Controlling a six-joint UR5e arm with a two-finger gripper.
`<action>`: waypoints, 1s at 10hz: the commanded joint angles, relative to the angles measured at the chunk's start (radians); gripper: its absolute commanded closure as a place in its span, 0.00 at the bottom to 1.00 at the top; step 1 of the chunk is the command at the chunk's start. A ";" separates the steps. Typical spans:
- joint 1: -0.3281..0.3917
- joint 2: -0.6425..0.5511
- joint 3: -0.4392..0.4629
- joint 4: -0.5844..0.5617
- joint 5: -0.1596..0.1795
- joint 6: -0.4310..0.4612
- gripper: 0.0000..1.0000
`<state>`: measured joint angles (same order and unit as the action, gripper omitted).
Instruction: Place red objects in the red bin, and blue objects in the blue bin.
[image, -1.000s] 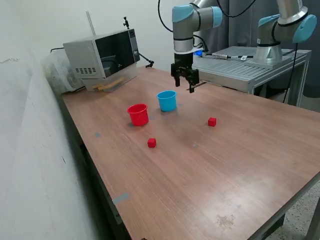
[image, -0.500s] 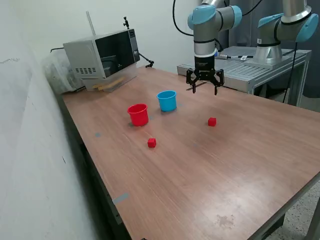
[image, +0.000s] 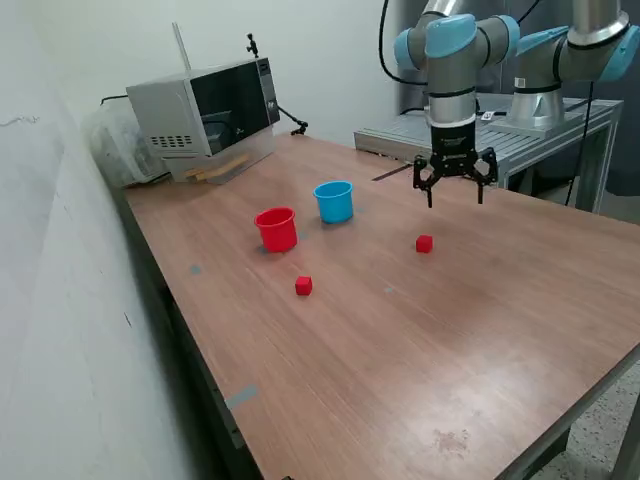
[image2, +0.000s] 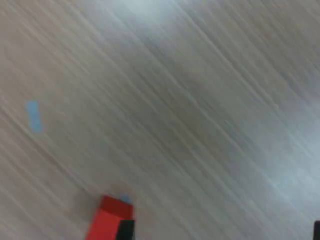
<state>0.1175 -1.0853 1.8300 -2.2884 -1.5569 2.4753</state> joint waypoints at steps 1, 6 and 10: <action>0.030 0.068 -0.053 -0.020 0.079 0.002 0.00; -0.008 0.110 -0.087 -0.108 0.078 0.239 0.00; -0.067 0.113 -0.032 -0.134 0.049 0.298 0.00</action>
<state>0.0810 -0.9757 1.7710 -2.4039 -1.4845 2.7375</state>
